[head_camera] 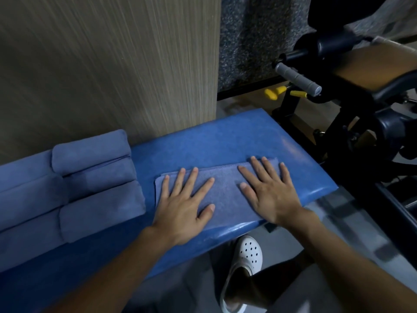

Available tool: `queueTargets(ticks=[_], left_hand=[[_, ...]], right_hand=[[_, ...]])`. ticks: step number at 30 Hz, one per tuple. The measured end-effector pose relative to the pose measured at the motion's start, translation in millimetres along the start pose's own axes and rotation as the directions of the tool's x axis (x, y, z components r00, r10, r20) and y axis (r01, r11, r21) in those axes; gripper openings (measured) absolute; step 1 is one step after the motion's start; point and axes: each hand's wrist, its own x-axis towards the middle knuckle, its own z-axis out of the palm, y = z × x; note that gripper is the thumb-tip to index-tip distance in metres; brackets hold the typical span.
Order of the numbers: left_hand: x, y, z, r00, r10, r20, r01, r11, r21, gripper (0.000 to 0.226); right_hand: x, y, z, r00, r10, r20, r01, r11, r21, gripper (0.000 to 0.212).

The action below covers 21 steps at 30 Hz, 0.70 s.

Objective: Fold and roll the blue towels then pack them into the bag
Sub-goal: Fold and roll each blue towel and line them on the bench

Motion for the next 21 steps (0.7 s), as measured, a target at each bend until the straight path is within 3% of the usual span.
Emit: queueTargets(ticks=[7,16,21], left_hand=[[4.7,5.5,-11.0,0.997,-0.045,0.067,0.047,0.999,-0.02,0.073],[17.1,11.0,2.2,0.999,0.008,-0.034,-0.009,0.999,-0.035,0.062],[17.1,10.5,-0.1,1.0,0.005,-0.003,-0.005,0.999,-0.036,0.063]], right_hand=[[-0.5,-0.9,0.3,1.0,0.017,0.005,-0.017,1.0,0.02,0.06],[-1.6,1.6,-1.5,1.0,-0.006,-0.026,0.007,0.999,0.041,0.06],[-1.6,6.3,-0.5,0.995,0.092,-0.046,-0.091,0.996,0.024,0.056]])
